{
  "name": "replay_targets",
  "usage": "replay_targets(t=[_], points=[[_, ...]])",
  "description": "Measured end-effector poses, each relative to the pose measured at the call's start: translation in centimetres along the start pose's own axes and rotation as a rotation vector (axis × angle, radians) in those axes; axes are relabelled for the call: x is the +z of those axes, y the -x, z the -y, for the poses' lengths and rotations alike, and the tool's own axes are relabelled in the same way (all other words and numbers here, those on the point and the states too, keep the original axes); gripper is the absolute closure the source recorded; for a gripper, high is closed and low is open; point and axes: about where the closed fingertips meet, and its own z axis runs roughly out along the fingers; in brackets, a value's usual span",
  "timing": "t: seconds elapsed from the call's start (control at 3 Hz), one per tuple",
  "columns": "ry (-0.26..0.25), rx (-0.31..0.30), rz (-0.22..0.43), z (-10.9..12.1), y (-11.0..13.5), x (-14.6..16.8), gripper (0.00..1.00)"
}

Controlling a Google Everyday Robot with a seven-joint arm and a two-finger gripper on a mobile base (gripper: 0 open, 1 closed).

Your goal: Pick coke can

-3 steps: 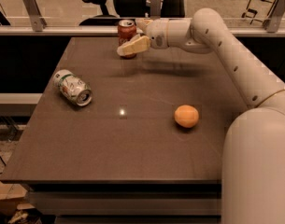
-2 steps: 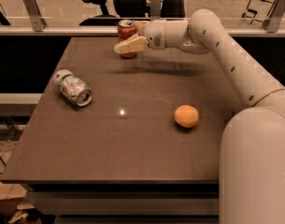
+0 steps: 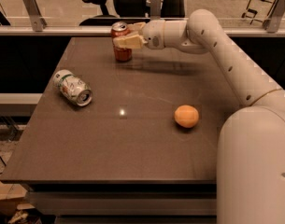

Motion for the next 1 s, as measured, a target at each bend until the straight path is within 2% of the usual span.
replay_targets(t=[0.33, 0.67, 1.0], points=[[0.016, -0.003, 0.000, -0.02, 0.18, -0.03, 0.88], [0.043, -0.004, 0.002, -0.14, 0.49, -0.38, 1.00], [0.072, -0.012, 0.005, -0.47, 0.94, -0.83, 1.00]])
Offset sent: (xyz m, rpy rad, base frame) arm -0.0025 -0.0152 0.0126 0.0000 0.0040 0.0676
